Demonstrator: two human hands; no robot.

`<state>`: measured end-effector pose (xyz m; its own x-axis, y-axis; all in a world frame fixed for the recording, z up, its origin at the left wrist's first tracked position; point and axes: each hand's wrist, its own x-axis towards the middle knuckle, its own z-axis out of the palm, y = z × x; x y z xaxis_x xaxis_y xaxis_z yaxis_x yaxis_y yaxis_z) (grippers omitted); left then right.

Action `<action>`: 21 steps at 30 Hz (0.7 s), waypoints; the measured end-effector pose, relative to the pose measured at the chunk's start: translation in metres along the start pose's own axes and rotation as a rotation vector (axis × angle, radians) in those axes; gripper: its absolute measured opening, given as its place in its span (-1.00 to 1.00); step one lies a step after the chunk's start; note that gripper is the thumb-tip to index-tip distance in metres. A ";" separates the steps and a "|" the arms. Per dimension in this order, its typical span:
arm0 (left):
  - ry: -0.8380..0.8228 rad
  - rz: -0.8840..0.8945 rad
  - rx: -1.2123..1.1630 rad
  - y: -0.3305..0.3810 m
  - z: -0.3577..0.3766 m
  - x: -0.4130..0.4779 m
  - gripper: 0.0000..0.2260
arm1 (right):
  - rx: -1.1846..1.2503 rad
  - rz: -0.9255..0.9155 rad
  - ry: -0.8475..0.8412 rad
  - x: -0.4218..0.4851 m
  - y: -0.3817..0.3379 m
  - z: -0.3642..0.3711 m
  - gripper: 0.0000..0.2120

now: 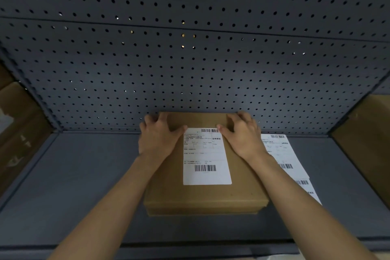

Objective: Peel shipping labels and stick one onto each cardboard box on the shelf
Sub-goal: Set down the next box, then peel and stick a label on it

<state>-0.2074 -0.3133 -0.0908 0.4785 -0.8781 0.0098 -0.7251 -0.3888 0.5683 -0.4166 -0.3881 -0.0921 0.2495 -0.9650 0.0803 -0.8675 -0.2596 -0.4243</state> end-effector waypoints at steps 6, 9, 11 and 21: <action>-0.032 0.042 -0.149 -0.011 -0.003 -0.004 -0.34 | 0.039 -0.248 0.052 -0.017 -0.001 -0.011 -0.49; -0.052 0.040 -0.261 -0.019 -0.006 -0.012 -0.39 | 0.025 -0.612 -0.056 -0.038 -0.005 -0.021 -0.50; -0.095 0.017 -0.319 -0.021 -0.007 -0.018 -0.50 | -0.031 -0.824 -0.123 -0.053 -0.007 -0.023 -0.53; -0.150 -0.051 -0.482 -0.032 0.003 -0.032 -0.61 | -0.275 -1.041 -0.340 -0.096 0.013 -0.023 -0.29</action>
<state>-0.2014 -0.2734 -0.1121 0.4049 -0.9056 -0.1263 -0.3751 -0.2905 0.8803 -0.4616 -0.2996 -0.0840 0.9743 -0.2252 0.0111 -0.2237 -0.9716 -0.0776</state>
